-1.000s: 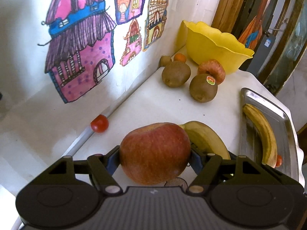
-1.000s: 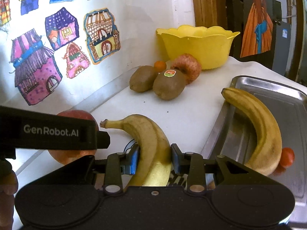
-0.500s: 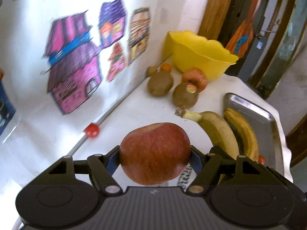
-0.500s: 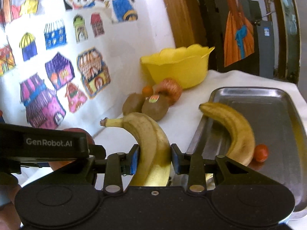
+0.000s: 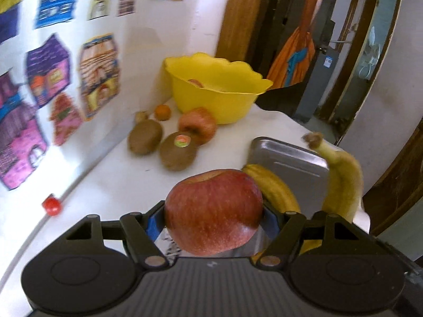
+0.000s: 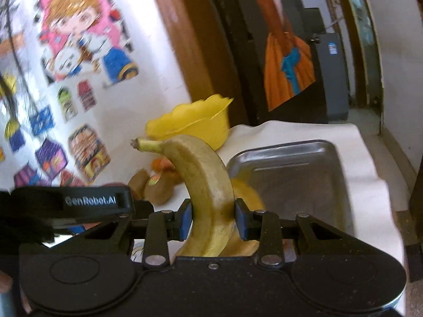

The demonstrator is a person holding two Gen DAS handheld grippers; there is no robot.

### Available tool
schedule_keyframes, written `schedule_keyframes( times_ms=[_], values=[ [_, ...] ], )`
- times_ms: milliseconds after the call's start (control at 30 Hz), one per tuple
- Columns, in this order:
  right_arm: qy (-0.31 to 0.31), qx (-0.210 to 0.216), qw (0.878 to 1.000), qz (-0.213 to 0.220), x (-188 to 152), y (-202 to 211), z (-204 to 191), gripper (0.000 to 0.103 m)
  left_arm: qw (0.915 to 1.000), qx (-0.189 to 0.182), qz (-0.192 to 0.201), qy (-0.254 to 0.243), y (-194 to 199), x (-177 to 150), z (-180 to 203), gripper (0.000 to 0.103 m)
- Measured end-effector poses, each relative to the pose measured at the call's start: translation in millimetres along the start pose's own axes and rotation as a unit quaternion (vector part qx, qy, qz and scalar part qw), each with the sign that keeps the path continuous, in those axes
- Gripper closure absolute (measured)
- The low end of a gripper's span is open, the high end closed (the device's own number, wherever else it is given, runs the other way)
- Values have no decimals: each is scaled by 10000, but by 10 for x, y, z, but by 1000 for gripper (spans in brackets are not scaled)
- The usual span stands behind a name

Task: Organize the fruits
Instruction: 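Release the banana onto the tray with the right tool while the left tool carries the apple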

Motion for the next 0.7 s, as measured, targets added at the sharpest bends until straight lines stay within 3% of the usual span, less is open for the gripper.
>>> schedule_keyframes(
  times_ms=[133,400,700],
  values=[
    [-56,-123,9999,67,174,11,290,67,10000,-10,-17,-91,-175,20,222,27],
    [-70,-448,9987,-240,251,-158,818,67,9998,-38,-136,-121,-528,15,583,27],
    [-226,-425,9977,-479,308,-435,1143,67,9985,-12,-204,-515,-837,41,923,27]
  ],
)
Point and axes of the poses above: each gripper's, at about its wrist camera, not at the fingertips, and y roughly against the way its jaws point, z to its right, x to its top, the point moved 8 cm from there along -y, roughly the way its jaws point, and after that the axes turned 6 degrees about -x, right-handed, at the moved point
